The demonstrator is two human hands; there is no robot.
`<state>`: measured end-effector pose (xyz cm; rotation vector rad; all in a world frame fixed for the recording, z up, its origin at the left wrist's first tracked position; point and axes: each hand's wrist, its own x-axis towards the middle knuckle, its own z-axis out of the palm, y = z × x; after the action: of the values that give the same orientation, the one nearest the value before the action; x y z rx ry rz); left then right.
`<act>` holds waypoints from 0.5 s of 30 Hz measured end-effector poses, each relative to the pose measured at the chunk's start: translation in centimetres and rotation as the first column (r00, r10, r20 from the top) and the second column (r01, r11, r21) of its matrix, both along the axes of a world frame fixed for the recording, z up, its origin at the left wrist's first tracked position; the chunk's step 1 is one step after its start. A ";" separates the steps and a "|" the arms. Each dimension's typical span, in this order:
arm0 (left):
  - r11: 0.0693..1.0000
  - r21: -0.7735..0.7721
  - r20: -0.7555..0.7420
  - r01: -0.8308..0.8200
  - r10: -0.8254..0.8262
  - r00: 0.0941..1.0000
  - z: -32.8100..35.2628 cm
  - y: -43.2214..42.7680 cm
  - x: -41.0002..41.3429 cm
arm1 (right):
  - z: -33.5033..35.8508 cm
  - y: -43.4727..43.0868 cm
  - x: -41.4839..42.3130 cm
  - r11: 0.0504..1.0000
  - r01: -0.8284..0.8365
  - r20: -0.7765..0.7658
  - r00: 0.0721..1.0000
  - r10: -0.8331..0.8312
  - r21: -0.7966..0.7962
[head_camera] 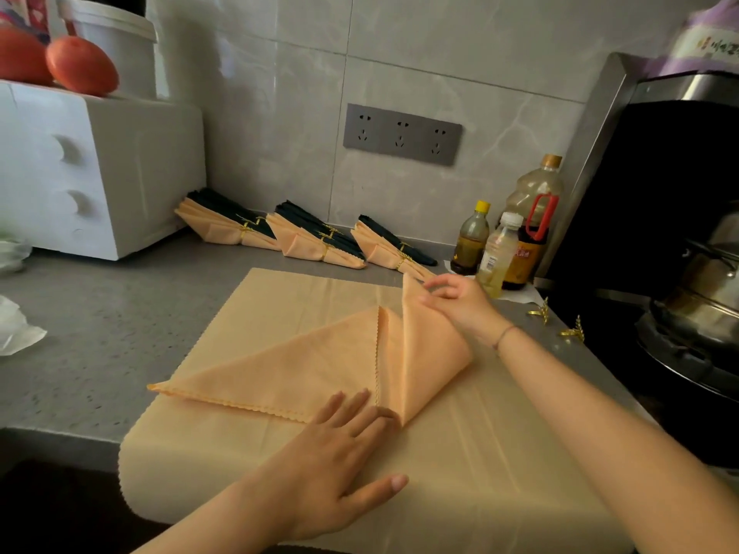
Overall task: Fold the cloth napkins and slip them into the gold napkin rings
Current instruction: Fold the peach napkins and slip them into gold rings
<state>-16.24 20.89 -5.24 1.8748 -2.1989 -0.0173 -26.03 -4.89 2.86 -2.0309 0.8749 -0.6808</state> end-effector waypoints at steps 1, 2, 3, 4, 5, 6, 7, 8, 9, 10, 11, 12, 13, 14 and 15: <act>1.000 -0.015 -0.007 -0.002 0.002 1.000 -0.2 -0.1 0.0 | -0.9 0.0 1.0 1.000 0.002 -0.011 1.000 -0.002 0.017; 0.999 -0.038 -0.016 -0.006 0.005 1.000 -0.4 -0.2 0.2 | -1.7 0.0 1.9 1.000 -0.001 -0.018 1.000 0.002 0.027; 0.998 -0.055 -0.030 -0.009 0.007 1.000 -0.4 -0.2 0.3 | -2.4 0.1 2.5 1.000 -0.002 -0.023 1.000 0.002 0.029; 0.999 -0.051 -0.044 -0.014 0.012 0.999 -0.3 -0.2 0.3 | -3.0 0.1 2.9 1.000 -0.002 -0.023 1.000 0.003 0.026; 0.999 -0.037 -0.053 -0.020 0.018 0.998 -0.1 -0.3 0.3 | -3.6 0.0 3.4 1.000 -0.001 -0.015 1.000 0.002 0.019; 1.000 -0.014 -0.057 -0.022 0.021 0.998 0.1 -0.3 0.3 | -4.2 -0.1 3.6 1.000 0.010 -0.009 1.000 -0.010 0.010; 1.000 0.009 -0.049 -0.017 0.017 0.999 0.3 -0.3 0.2 | -4.7 -0.1 3.6 1.000 0.031 0.001 1.000 -0.031 0.003; 1.000 0.022 -0.048 -0.018 0.019 0.999 0.6 -0.3 0.1 | -5.1 -0.2 3.8 0.999 0.051 0.016 0.999 -0.051 -0.006; 0.999 0.034 -0.048 -0.023 0.025 0.999 0.9 -0.3 0.0 | -5.4 -0.2 3.9 0.997 0.069 0.034 0.997 -0.068 -0.016; 0.999 0.043 -0.044 -0.031 0.032 0.998 0.6 -0.4 0.2 | -5.6 -0.2 4.0 0.996 0.084 0.043 0.996 -0.082 -0.027; 0.999 0.016 -0.035 -0.039 0.040 0.999 0.7 -0.4 0.3 | -5.7 -0.2 4.0 0.995 0.095 0.047 0.995 -0.093 -0.040; 0.998 -0.034 -0.011 -0.044 0.044 0.999 0.5 -0.4 0.4 | -5.7 -0.1 4.1 0.993 0.100 0.048 0.994 -0.097 -0.055; 0.996 -0.074 0.010 -0.042 0.042 0.999 0.3 -0.4 0.5 | -5.8 -0.1 4.1 0.992 0.103 0.048 0.994 -0.100 -0.068; 0.995 -0.090 0.032 -0.045 0.048 0.998 0.0 -0.4 0.7 | -5.9 -0.1 4.1 0.991 0.108 0.044 0.994 -0.105 -0.082; 0.995 -0.083 0.048 -0.051 0.055 0.997 -0.2 -0.4 0.6 | -6.0 -0.2 4.1 0.989 0.116 0.040 0.993 -0.113 -0.093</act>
<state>-15.60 20.45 -5.43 1.9077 -2.1466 0.1283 -21.97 -5.08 -3.16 -2.0589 0.9611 -0.8330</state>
